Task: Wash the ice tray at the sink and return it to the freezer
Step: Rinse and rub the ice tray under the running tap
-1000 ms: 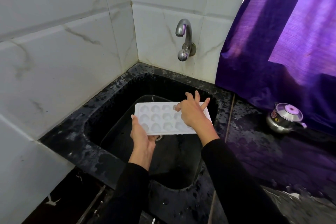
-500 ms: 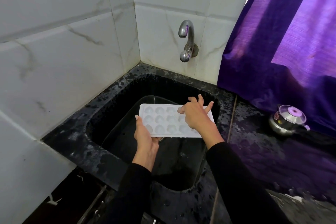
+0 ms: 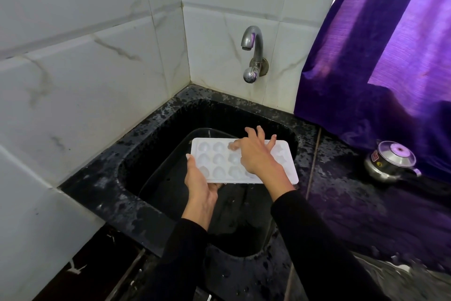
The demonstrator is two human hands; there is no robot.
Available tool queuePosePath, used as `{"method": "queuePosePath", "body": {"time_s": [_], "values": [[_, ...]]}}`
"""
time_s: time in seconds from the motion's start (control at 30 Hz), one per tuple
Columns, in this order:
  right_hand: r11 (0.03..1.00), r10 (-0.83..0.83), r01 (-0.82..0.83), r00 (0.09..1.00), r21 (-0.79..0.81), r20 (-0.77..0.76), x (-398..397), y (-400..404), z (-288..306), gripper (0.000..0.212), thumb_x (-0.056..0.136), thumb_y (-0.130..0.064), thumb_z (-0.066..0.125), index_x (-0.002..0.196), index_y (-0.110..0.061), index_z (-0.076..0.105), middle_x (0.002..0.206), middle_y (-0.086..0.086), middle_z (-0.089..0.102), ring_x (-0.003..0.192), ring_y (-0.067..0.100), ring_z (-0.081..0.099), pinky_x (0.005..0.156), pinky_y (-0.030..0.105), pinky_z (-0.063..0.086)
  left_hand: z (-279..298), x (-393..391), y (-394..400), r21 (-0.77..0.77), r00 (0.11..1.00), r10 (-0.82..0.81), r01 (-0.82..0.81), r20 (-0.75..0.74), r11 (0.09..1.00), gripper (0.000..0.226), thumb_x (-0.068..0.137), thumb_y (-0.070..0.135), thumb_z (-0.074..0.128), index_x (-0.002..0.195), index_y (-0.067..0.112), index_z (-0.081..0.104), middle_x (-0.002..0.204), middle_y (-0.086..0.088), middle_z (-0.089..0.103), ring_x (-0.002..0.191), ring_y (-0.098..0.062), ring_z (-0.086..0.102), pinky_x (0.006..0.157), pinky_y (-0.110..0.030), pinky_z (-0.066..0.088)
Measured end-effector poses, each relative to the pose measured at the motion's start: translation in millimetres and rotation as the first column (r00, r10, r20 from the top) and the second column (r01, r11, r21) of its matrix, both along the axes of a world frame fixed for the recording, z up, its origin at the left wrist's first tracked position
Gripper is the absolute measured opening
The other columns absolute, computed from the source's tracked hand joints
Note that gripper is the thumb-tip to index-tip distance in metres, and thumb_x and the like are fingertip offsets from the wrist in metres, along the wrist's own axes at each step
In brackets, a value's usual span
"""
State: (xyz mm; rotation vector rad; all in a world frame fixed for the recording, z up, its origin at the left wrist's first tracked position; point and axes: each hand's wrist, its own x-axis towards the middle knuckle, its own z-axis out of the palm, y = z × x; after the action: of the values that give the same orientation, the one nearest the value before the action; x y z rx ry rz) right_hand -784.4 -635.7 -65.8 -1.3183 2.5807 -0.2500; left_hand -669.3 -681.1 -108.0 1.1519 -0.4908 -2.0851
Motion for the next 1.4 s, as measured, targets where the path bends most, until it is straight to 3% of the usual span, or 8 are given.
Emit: {"method": "queuePosePath", "body": {"time_s": [0.63, 1.0, 1.17, 1.3, 1.4], "values": [[1.0, -0.004, 0.004, 1.0, 0.007, 0.004, 1.5, 0.2, 2.5, 0.071, 0.078, 0.017, 0.054, 0.127, -0.035, 0.056, 0.158, 0.012, 0.008, 0.146, 0.035, -0.011, 0.11, 0.066, -0.01, 0.5, 3.0, -1.2, -0.003, 1.0, 0.005, -0.005, -0.014, 1.0, 0.05, 0.097, 0.056, 0.038, 0.118, 0.016, 0.061, 0.108, -0.011, 0.071, 0.097, -0.031, 0.068, 0.071, -0.045, 0.057], [1.0, 0.024, -0.023, 0.998, 0.014, -0.051, 2.0, -1.0, 2.3, 0.072, 0.079, 0.018, 0.053, 0.129, -0.035, 0.056, 0.158, 0.013, 0.009, 0.146, 0.037, -0.011, 0.109, 0.067, -0.01, -0.3, -1.2, -1.8, -0.009, 1.0, 0.011, -0.011, 0.001, 1.0, 0.051, 0.097, 0.056, 0.038, 0.12, 0.016, 0.06, 0.11, -0.011, 0.07, 0.099, -0.031, 0.067, 0.084, -0.05, 0.056], [0.999, 0.009, -0.01, 1.0, -0.043, -0.028, 0.6, -1.0, 3.5, 0.062, 0.08, 0.017, 0.05, 0.12, -0.028, 0.062, 0.155, 0.012, 0.016, 0.146, 0.035, -0.009, 0.109, 0.066, -0.011, -3.9, -0.8, -1.7, -0.013, 1.0, 0.004, -0.004, -0.008, 1.0, 0.052, 0.097, 0.056, 0.037, 0.122, 0.017, 0.06, 0.113, -0.011, 0.069, 0.101, -0.032, 0.067, 0.085, -0.052, 0.055], [0.988, 0.016, -0.018, 1.0, -0.154, -0.015, 4.4, -3.5, 6.7, 0.057, 0.078, 0.018, 0.046, 0.119, -0.022, 0.052, 0.153, 0.013, 0.016, 0.146, 0.034, -0.008, 0.112, 0.064, -0.009, -3.5, -1.5, -1.3, 0.0, 0.999, 0.005, -0.005, -0.037, 1.0, 0.051, 0.098, 0.055, 0.038, 0.123, 0.016, 0.058, 0.114, -0.012, 0.069, 0.101, -0.033, 0.067, 0.08, -0.05, 0.056], [0.989, 0.064, -0.065, 0.998, -0.133, -0.011, 9.4, -8.0, 7.5, 0.056, 0.08, 0.015, 0.048, 0.119, -0.024, 0.053, 0.154, 0.013, 0.013, 0.146, 0.034, -0.01, 0.111, 0.064, -0.011, -2.5, -2.6, -0.8, 0.002, 0.999, 0.002, -0.001, -0.041, 1.0, 0.053, 0.098, 0.055, 0.038, 0.125, 0.014, 0.057, 0.114, -0.013, 0.069, 0.101, -0.034, 0.067, 0.082, -0.052, 0.056]]}}
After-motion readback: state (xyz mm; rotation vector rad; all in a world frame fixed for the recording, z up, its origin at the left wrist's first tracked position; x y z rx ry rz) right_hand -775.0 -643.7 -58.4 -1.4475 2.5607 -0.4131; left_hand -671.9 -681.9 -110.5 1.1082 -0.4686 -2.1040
